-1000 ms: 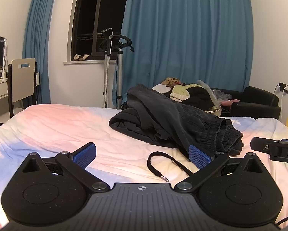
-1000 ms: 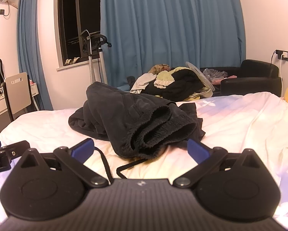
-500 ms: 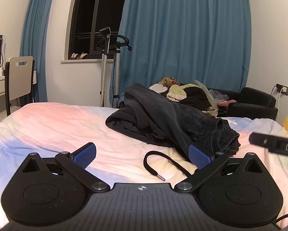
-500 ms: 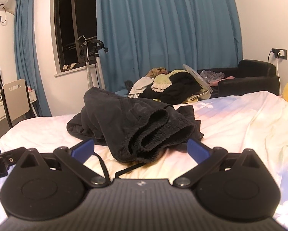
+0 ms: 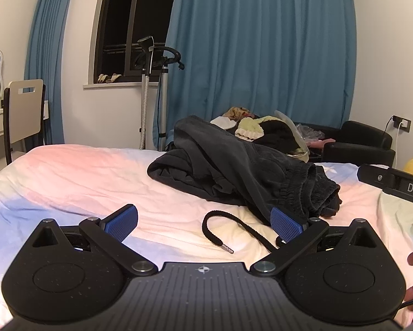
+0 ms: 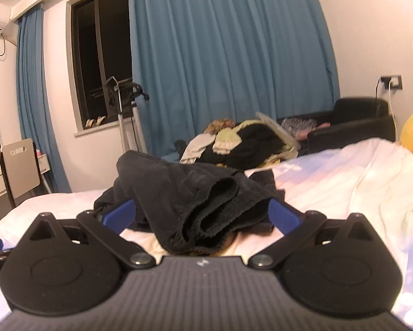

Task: Fold clothes
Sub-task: 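Grasp the sweatpants cuffs with the left gripper while the right gripper grasps the other cuff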

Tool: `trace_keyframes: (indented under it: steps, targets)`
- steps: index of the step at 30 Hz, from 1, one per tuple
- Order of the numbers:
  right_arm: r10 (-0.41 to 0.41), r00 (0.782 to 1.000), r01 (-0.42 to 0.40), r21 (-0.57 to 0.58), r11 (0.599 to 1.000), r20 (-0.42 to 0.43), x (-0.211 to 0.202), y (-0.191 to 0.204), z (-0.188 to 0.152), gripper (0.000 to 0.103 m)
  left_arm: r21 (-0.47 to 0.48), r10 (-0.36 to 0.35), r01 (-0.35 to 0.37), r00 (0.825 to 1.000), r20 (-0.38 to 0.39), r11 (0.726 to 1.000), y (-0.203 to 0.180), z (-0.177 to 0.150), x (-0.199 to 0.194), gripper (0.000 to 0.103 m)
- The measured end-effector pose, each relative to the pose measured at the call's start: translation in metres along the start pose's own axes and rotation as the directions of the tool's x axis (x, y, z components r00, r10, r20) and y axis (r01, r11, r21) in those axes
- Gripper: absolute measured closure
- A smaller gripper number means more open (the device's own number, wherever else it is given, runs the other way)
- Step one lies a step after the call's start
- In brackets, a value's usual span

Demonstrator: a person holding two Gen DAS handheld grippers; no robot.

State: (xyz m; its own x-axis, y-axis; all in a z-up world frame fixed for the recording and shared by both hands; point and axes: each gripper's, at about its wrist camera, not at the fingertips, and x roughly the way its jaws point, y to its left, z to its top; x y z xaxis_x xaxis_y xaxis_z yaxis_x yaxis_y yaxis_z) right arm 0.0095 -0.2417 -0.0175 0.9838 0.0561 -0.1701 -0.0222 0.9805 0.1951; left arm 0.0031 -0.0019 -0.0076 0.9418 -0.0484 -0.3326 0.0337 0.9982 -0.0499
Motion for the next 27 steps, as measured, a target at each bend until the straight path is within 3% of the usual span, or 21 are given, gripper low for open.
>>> trace_keyframes:
  steps: [2, 9, 14, 17, 22, 27]
  targets:
    - [0.002, 0.999, -0.001, -0.026, 1.000, 0.032, -0.001, 0.002, -0.002, 0.000, 0.000, -0.001, 0.001, 1.000, 0.000, 1.000, 0.000, 0.000, 0.000, 0.000]
    - [0.030, 1.000, -0.029, -0.084, 0.996, 0.010, -0.001, 0.009, 0.004, 0.000, 0.021, -0.013, 0.013, 1.000, 0.002, 1.000, 0.000, -0.004, 0.003, 0.000]
    - [0.051, 0.996, -0.050, -0.023, 0.999, 0.079, -0.005, 0.000, 0.024, 0.000, 0.023, -0.042, 0.043, 0.999, -0.024, 0.999, -0.008, -0.002, 0.019, 0.000]
    - [0.028, 0.994, -0.034, 0.054, 0.998, 0.108, -0.005, -0.014, 0.033, 0.000, 0.083, -0.080, 0.082, 0.997, -0.022, 0.993, -0.029, 0.007, 0.033, 0.000]
    - [0.008, 0.997, -0.019, 0.152, 0.988, 0.074, 0.003, -0.047, 0.039, 0.000, 0.181, -0.138, 0.144, 0.989, -0.046, 0.973, -0.081, 0.024, 0.078, 0.000]
    - [-0.103, 0.991, 0.082, 0.218, 0.973, 0.085, 0.012, -0.081, 0.038, 0.000, 0.232, -0.176, 0.197, 0.979, -0.107, 0.953, -0.135, 0.033, 0.145, 0.001]
